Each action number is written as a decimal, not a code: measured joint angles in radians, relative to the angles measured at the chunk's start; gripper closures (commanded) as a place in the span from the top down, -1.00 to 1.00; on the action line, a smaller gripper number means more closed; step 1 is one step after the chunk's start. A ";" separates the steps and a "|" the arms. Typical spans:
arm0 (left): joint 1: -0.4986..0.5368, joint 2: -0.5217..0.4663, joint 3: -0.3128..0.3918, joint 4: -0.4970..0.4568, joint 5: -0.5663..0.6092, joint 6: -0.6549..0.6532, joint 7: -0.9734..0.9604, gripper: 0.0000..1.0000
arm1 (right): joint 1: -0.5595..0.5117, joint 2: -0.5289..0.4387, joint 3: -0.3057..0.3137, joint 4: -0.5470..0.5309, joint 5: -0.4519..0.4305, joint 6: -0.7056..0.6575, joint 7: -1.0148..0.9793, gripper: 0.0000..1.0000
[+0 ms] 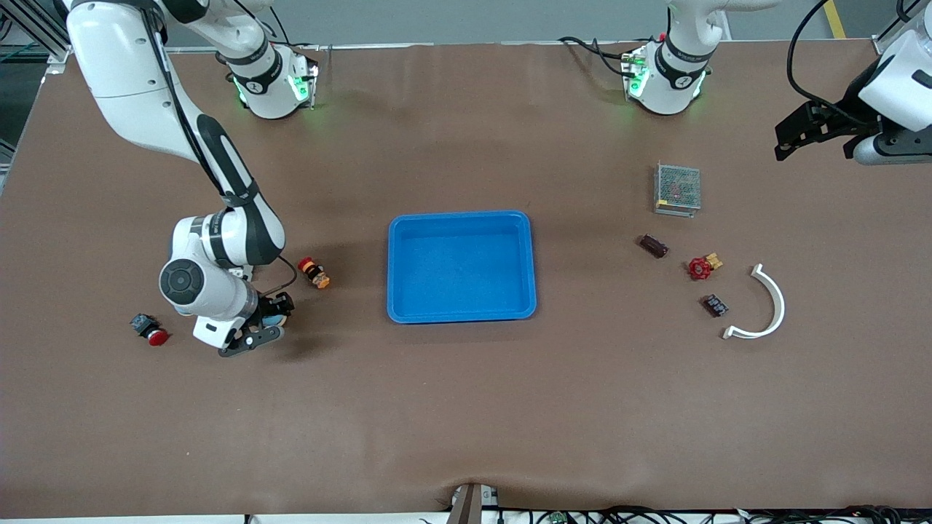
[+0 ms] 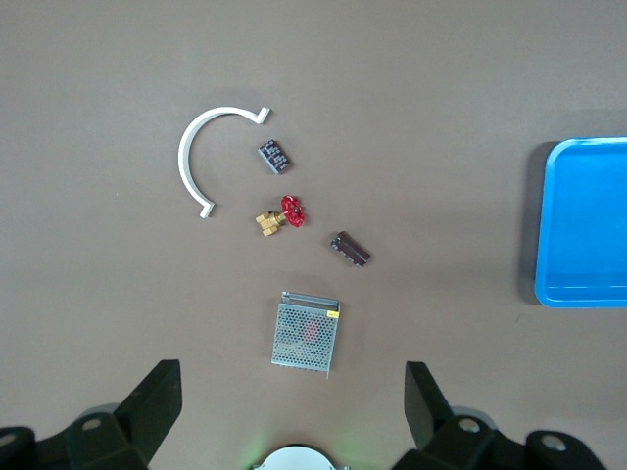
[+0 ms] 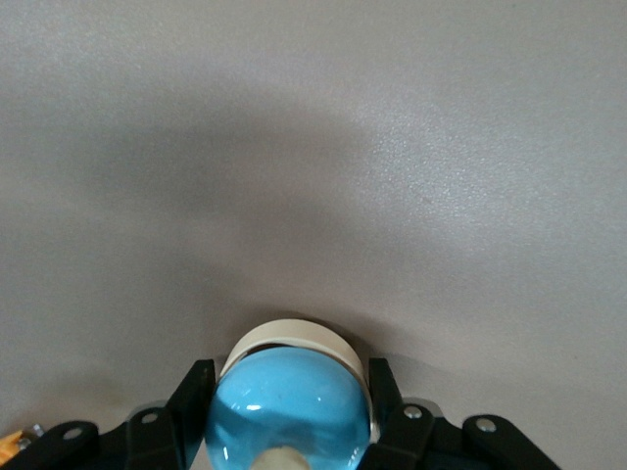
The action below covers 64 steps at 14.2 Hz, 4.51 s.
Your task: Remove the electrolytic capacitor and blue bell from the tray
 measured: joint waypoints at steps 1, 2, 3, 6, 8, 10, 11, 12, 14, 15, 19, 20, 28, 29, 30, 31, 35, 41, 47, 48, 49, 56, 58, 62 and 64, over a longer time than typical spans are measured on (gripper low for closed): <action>0.000 0.000 0.000 0.000 0.000 0.000 0.000 1.00 | 0.000 0.001 0.001 0.000 0.000 0.004 0.000 0.05; 0.000 0.000 0.000 0.000 0.000 0.000 0.000 1.00 | 0.000 0.003 0.002 0.000 0.000 0.008 0.000 0.20; 0.000 0.000 0.000 0.000 0.000 0.000 0.000 1.00 | 0.000 0.005 0.002 0.000 0.000 0.013 0.000 0.42; 0.000 0.000 0.000 0.000 0.000 0.000 0.000 1.00 | 0.000 0.008 0.003 0.000 0.001 0.016 0.001 1.00; 0.001 0.000 0.000 0.000 0.000 0.000 0.000 1.00 | 0.000 0.008 0.002 0.001 0.001 0.016 0.001 1.00; 0.001 0.000 0.000 0.000 0.000 0.000 0.000 1.00 | 0.000 0.007 0.002 0.009 0.001 0.001 0.001 1.00; 0.002 0.000 0.000 0.000 0.000 0.000 0.000 1.00 | 0.000 0.003 0.003 0.015 0.001 -0.022 0.001 1.00; 0.002 0.000 0.000 0.000 0.000 0.000 -0.001 1.00 | 0.001 -0.006 0.004 0.025 0.001 -0.053 0.003 1.00; 0.002 0.000 0.000 0.000 0.000 0.000 -0.001 1.00 | 0.005 -0.044 0.006 0.052 0.001 -0.147 0.018 1.00; 0.002 0.000 0.000 0.000 0.000 -0.001 -0.001 1.00 | 0.007 -0.071 0.007 0.064 0.001 -0.202 0.028 1.00; 0.002 0.000 0.000 -0.001 0.000 -0.001 -0.001 1.00 | 0.017 -0.203 0.010 0.082 0.001 -0.387 0.053 1.00; 0.002 0.000 0.000 -0.001 0.000 -0.001 -0.001 1.00 | 0.017 -0.235 0.010 0.083 0.001 -0.428 0.054 1.00; 0.002 0.000 0.000 0.000 0.000 -0.001 -0.001 1.00 | 0.017 -0.495 0.004 0.087 -0.035 -0.718 0.104 1.00; 0.002 0.000 0.000 0.001 0.000 -0.001 -0.001 1.00 | 0.017 -0.530 0.004 0.088 -0.037 -0.747 0.110 1.00; 0.002 0.000 0.000 0.001 0.000 -0.001 -0.001 1.00 | 0.017 -0.567 0.003 0.089 -0.039 -0.778 0.116 1.00; 0.002 0.000 0.000 0.000 0.000 -0.001 -0.001 1.00 | 0.015 -0.601 0.001 0.089 -0.041 -0.806 0.120 1.00; 0.003 0.000 0.001 0.001 0.000 -0.001 -0.001 1.00 | -0.021 -0.747 -0.004 0.090 -0.051 -0.884 0.123 1.00; 0.004 0.000 0.001 0.001 0.000 -0.001 -0.001 1.00 | -0.135 -0.864 -0.009 0.080 -0.052 -0.876 0.123 1.00; 0.004 0.000 0.001 0.001 0.000 -0.001 -0.001 1.00 | -0.193 -0.867 -0.010 0.047 -0.052 -0.758 0.124 1.00; 0.004 0.000 0.001 0.001 0.000 -0.001 -0.001 1.00 | -0.193 -0.867 -0.009 0.048 -0.051 -0.749 0.124 1.00; 0.004 0.000 0.001 0.001 0.000 -0.001 -0.001 1.00 | -0.193 -0.867 -0.006 0.052 -0.051 -0.743 0.124 1.00; 0.004 0.000 0.001 0.002 0.000 -0.001 -0.002 1.00 | -0.193 -0.819 0.002 0.117 -0.051 -0.739 0.192 1.00; 0.004 0.000 0.001 0.005 0.000 0.000 -0.002 1.00 | -0.193 -0.810 0.002 0.122 -0.051 -0.739 0.197 1.00; 0.004 0.012 0.002 0.032 0.000 0.000 -0.001 1.00 | -0.193 -0.808 0.002 0.127 -0.051 -0.739 0.199 1.00; 0.004 0.017 0.002 0.036 0.000 0.000 -0.001 1.00 | -0.193 -0.807 0.002 0.127 -0.051 -0.739 0.199 1.00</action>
